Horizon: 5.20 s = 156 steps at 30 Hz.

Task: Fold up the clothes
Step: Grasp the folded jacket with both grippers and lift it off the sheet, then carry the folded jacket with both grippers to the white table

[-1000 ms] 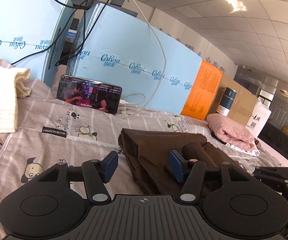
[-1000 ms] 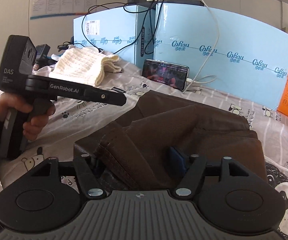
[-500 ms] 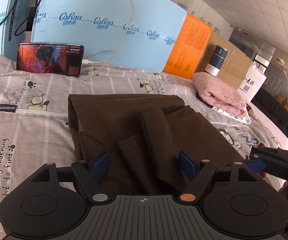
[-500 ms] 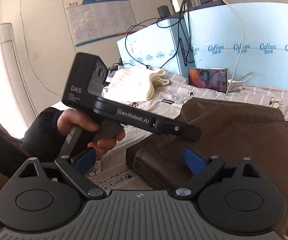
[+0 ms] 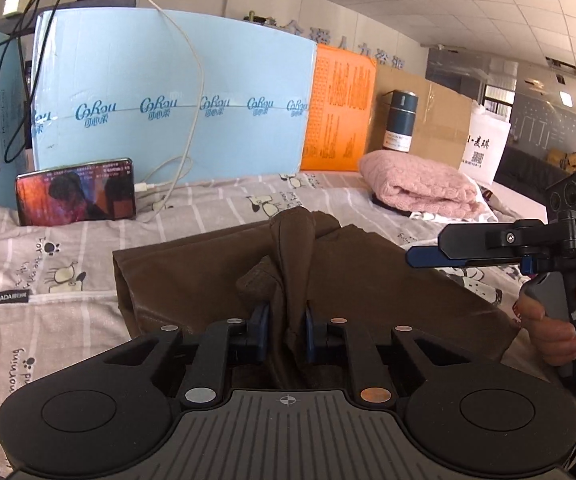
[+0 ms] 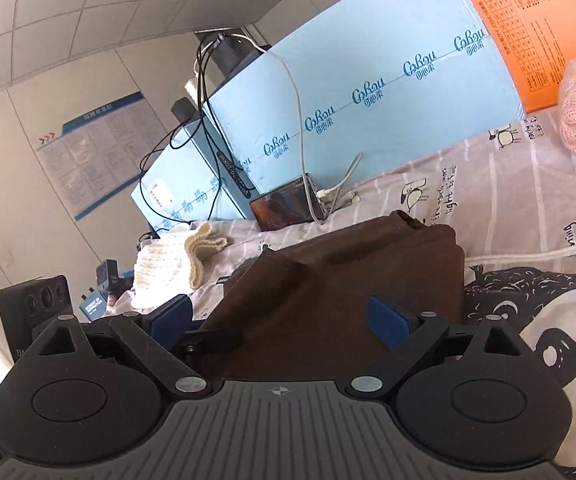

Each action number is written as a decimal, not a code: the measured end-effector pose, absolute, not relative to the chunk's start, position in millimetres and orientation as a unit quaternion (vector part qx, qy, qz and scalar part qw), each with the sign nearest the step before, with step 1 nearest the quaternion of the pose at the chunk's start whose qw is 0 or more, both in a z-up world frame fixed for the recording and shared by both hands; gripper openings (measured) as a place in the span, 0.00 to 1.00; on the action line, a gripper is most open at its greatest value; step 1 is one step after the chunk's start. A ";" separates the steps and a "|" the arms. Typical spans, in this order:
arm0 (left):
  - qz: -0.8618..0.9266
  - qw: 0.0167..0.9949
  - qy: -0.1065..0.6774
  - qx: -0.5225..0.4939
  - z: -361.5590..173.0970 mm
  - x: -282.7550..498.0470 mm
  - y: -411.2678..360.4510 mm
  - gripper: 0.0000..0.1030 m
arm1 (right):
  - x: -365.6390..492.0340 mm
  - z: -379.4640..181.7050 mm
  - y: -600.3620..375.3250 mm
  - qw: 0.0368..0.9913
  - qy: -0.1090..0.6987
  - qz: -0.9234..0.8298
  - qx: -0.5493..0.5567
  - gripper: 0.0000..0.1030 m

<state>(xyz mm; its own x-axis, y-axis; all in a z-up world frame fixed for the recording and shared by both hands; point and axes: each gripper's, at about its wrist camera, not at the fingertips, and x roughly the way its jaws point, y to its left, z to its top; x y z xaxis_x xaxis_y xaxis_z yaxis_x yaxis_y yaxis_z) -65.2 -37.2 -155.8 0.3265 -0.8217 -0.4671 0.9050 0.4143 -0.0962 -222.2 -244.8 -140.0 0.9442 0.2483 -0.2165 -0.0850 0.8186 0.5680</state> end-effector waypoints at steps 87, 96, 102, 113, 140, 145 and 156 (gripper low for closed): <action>-0.228 0.956 0.106 -0.149 -82.6 145.1 201.4 0.23 | 140.3 -59.9 34.0 0.939 0.094 0.235 0.231 0.17; -0.205 0.963 0.144 -0.103 -122.8 167.6 193.3 0.29 | 180.9 -116.8 2.7 0.945 0.163 0.189 0.211 0.18; -0.133 0.984 0.118 -0.015 -127.4 161.3 174.7 0.64 | 186.6 -135.9 -3.0 0.949 0.180 0.158 0.203 0.29; -0.046 0.993 0.040 0.101 -126.3 126.6 154.9 0.92 | 191.6 -146.0 -6.9 0.950 0.184 0.151 0.204 0.41; 0.046 0.982 0.140 0.121 -150.2 161.0 158.8 0.97 | 195.9 -153.2 -11.2 0.964 0.207 0.025 0.167 0.86; 0.052 0.982 0.138 0.120 -150.1 160.5 159.2 1.00 | 197.3 -154.2 -11.0 0.962 0.214 0.022 0.166 0.88; 0.096 0.988 0.100 0.074 -114.9 119.7 155.9 1.00 | 182.7 -129.6 -13.4 0.963 0.203 0.054 0.169 0.93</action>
<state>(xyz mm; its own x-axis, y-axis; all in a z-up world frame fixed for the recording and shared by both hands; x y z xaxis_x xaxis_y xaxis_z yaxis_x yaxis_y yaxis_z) 119.7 155.9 -114.9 0.9617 0.2036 -0.1836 -0.1738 0.9707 0.1661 182.7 -13.4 -129.6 0.9121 0.1720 -0.3720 -0.0350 0.9370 0.3475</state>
